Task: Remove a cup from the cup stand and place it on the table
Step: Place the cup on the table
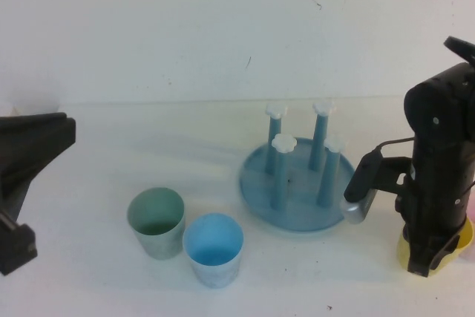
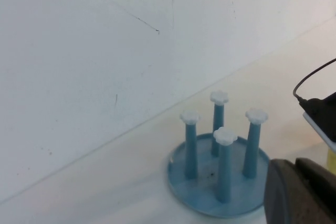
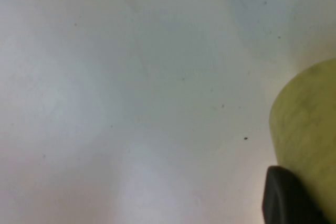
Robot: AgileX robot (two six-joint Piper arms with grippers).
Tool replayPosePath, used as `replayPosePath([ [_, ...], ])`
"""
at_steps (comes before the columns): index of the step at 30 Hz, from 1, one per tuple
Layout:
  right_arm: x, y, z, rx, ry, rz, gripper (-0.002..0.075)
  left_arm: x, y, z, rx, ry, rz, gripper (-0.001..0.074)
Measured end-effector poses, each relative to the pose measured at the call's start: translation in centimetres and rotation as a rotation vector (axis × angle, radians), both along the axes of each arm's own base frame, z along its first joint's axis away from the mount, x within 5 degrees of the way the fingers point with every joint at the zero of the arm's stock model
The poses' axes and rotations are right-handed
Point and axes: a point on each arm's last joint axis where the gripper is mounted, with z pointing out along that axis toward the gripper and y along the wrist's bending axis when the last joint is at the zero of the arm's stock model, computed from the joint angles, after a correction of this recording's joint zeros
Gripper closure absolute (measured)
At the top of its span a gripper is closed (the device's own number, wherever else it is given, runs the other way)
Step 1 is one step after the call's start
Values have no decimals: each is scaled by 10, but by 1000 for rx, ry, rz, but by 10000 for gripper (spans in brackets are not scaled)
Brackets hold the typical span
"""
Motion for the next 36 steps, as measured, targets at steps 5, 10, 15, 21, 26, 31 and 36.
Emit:
replayPosePath([
  [5,6,3,-14,-1,2,-6,698,-11,0,1,55,-25,-6,736],
  [10,8,4,-20,-7,6,-4,698,-15,-3,-2,73,5,-53,736],
  [15,10,5,-20,-8,2,1,684,-18,-5,-4,73,32,-87,736],
  [21,14,9,-12,6,17,-14,505,-22,-8,-7,85,64,-138,736],
  [26,22,15,4,38,-26,-61,433,-22,-7,-8,99,62,-132,736],
  [31,11,16,36,132,-72,-101,429,-29,-1,-5,131,27,-34,736],
  [36,-13,11,89,265,-180,-105,440,-47,8,-3,136,18,116,736],
])
